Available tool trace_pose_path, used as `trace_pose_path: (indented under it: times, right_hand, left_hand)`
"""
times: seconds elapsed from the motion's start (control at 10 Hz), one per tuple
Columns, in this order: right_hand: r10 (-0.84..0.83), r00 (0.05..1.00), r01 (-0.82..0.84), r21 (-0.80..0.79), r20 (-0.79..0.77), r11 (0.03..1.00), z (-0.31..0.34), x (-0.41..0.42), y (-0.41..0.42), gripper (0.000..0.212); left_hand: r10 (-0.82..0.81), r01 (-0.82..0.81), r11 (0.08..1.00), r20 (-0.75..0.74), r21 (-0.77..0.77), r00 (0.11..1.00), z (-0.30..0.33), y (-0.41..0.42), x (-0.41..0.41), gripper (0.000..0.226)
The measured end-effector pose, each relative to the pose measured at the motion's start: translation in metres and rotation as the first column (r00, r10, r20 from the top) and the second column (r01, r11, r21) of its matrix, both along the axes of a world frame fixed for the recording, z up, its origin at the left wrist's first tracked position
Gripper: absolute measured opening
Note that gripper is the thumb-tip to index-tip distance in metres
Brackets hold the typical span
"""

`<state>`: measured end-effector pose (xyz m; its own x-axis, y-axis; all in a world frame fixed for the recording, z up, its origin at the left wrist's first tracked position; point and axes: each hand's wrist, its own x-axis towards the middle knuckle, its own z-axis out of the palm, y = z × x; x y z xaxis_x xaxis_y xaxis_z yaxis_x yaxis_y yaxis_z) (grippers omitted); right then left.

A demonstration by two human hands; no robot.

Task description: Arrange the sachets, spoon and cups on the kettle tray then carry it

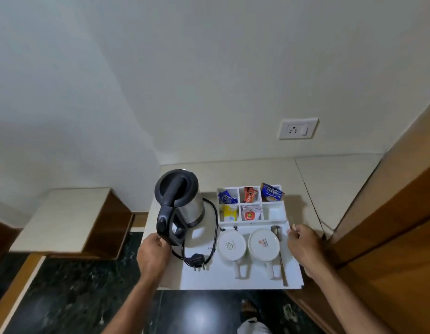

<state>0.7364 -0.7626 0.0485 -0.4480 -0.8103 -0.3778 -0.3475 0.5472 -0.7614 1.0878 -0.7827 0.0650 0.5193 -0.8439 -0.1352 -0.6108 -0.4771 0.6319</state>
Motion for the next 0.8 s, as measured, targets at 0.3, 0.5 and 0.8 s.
trace_pose_path:
  times: [0.3,0.5,0.8]
  right_hand:
    - [0.082,0.995,-0.071,0.163,-0.063,0.984,-0.035,-0.004,-0.088,0.018]
    - [0.056,0.990,-0.035,0.160,-0.131,0.986,-0.047,0.001,-0.103,0.030]
    - [0.021,0.985,-0.004,0.097,-0.173,0.995,-0.025,0.005,-0.105,0.028]
  left_hand:
    - [-0.073,0.059,0.987,0.083,0.151,0.994,-0.056,-0.084,-0.004,0.020]
    - [-0.140,0.113,0.975,0.135,0.191,0.981,-0.080,-0.104,0.002,0.025]
    - [-0.220,0.209,0.957,0.032,0.200,0.975,-0.059,-0.120,0.020,0.051]
